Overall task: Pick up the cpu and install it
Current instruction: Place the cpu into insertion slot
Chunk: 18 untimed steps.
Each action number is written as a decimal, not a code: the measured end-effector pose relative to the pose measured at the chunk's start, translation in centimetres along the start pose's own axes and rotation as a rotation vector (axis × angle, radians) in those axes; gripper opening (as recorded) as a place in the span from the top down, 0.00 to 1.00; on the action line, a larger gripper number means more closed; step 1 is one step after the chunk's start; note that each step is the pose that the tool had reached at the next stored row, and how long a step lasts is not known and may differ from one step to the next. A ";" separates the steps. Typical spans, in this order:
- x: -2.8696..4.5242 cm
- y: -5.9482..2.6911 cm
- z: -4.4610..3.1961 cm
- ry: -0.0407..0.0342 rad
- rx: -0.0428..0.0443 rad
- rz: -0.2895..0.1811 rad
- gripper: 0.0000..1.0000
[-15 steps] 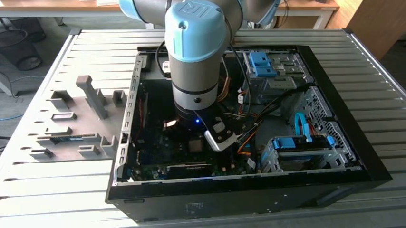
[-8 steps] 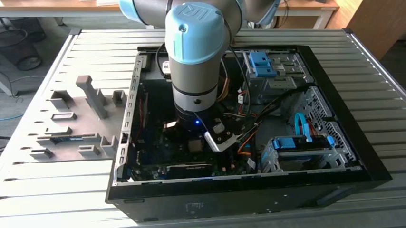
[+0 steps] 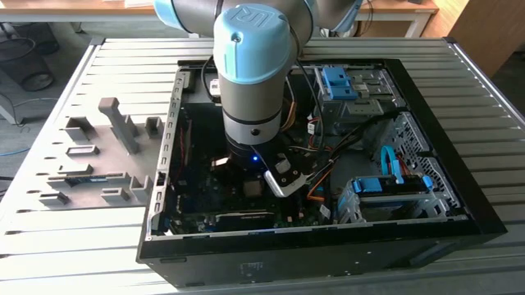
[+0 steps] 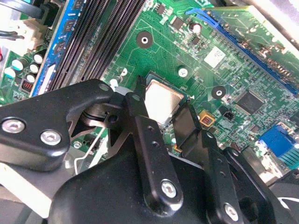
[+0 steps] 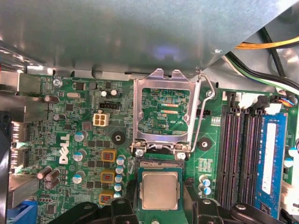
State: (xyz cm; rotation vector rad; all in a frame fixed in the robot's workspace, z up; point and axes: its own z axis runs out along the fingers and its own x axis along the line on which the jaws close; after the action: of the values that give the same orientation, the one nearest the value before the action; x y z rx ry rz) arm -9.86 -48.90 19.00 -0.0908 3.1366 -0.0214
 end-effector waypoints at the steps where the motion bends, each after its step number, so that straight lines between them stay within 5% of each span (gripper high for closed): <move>1: 0.00 0.00 0.00 0.0000 0.0001 0.000 0.49; 18: 0.00 0.00 0.06 -0.0001 -0.0001 0.000 0.55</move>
State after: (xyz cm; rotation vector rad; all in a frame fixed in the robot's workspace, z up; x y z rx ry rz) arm -9.86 -48.90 18.94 -0.0908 3.1365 -0.0212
